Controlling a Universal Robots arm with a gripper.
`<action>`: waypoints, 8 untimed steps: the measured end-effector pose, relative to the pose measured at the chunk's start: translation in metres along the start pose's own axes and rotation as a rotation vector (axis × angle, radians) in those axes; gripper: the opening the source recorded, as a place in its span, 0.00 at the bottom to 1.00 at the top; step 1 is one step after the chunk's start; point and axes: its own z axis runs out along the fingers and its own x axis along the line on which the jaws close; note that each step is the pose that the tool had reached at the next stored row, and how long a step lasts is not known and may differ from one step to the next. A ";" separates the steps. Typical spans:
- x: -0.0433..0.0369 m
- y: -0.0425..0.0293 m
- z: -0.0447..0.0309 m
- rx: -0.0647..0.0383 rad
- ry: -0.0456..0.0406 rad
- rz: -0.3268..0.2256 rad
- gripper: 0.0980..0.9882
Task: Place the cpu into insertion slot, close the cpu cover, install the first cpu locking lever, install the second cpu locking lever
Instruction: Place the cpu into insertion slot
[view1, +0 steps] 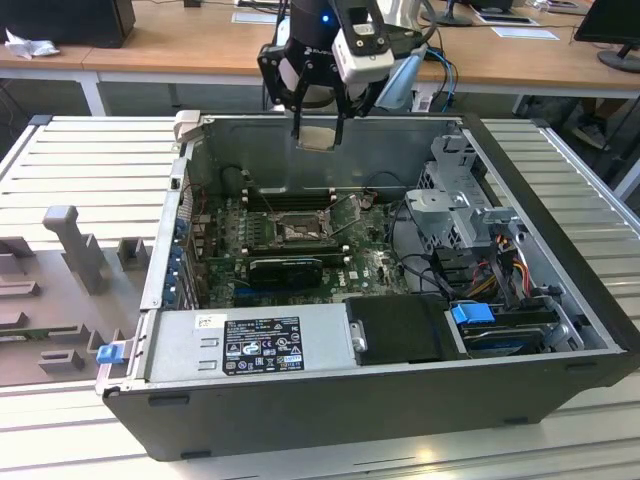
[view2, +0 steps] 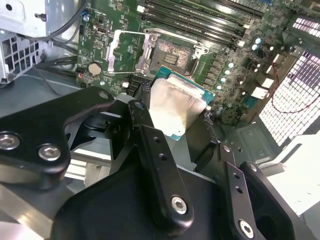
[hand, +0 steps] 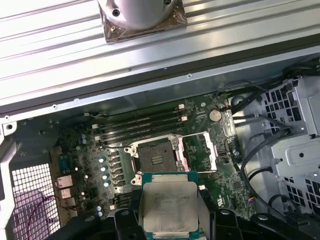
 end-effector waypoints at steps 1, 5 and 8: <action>0.0000 0.0000 0.0000 0.000 -0.0009 0.010 0.48; -0.0001 -0.0002 0.0024 -0.001 -0.0028 0.031 0.48; -0.0003 -0.0008 0.0092 -0.001 -0.0031 0.034 0.48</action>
